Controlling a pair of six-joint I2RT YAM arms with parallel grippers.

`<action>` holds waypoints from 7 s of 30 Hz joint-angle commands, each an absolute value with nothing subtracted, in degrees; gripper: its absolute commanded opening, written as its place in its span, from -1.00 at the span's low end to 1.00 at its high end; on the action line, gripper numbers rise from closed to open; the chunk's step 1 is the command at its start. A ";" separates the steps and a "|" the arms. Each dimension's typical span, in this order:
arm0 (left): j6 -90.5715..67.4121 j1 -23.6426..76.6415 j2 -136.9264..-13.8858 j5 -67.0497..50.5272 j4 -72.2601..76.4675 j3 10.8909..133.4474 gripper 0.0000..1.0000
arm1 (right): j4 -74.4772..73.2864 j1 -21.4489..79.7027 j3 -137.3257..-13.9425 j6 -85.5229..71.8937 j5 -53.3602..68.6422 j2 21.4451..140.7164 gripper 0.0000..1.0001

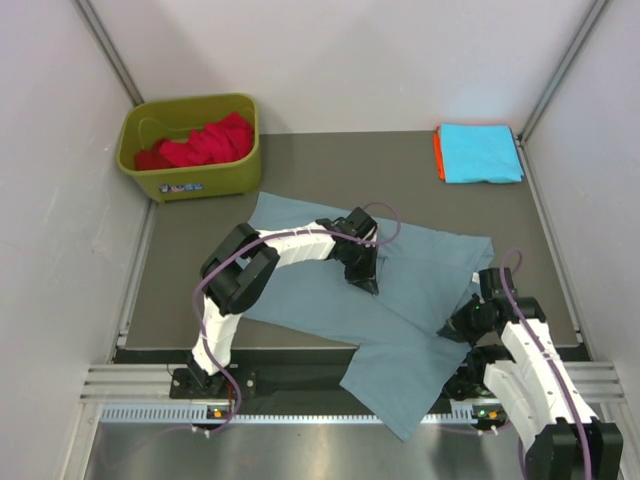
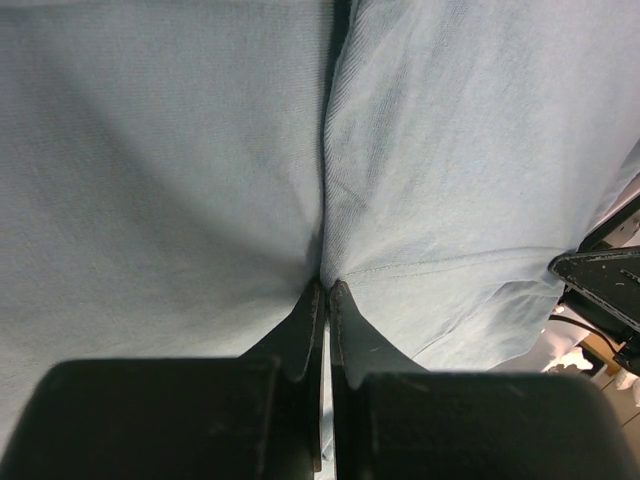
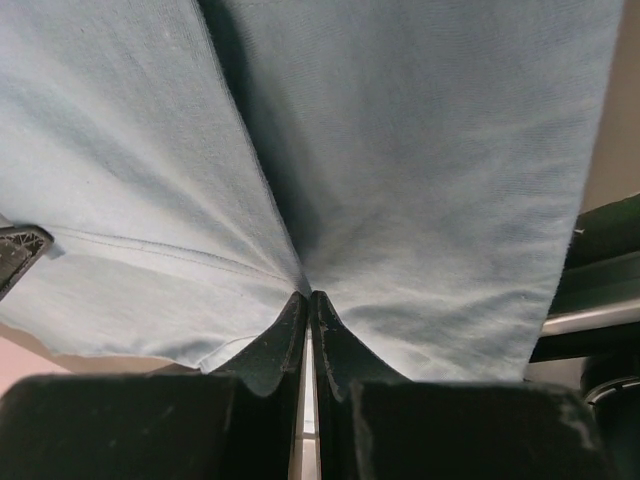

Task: Fold and stack the t-shirts
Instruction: Fold the tshirt

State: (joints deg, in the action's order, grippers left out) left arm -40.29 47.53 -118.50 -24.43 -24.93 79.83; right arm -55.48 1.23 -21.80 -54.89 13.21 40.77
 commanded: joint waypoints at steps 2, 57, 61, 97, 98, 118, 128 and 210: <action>-38.76 46.85 -116.63 -24.43 -25.66 81.56 -1.00 | -55.99 2.81 -21.18 -58.26 13.53 39.99 -0.97; -15.12 12.04 -110.04 -22.67 -37.70 91.93 -0.45 | -29.88 -16.00 -66.71 -18.99 -0.18 97.03 -0.25; -15.29 11.95 -110.65 -23.20 -38.05 92.46 -0.46 | -29.80 -16.26 -67.41 -18.46 -0.18 100.01 -0.38; -17.67 11.07 -108.37 -26.19 -37.97 88.24 -0.50 | -34.19 -16.52 -70.67 -10.90 -6.77 100.90 -0.21; -17.67 11.07 -108.37 -26.37 -38.14 88.24 -0.50 | -34.02 -16.52 -70.06 -10.99 -6.68 100.90 -0.23; -12.48 14.05 -118.30 -2.74 -40.69 106.76 -0.25 | -34.80 -15.73 -65.92 -16.34 -5.97 98.62 -0.13; -32.14 22.58 -122.34 15.74 -43.86 113.12 -0.24 | -36.39 -15.56 -65.22 -18.99 -10.10 95.89 -0.02; -29.18 17.49 -108.20 -5.27 -27.77 85.87 -0.19 | -12.73 -15.38 -94.83 -10.54 -5.97 121.73 -1.00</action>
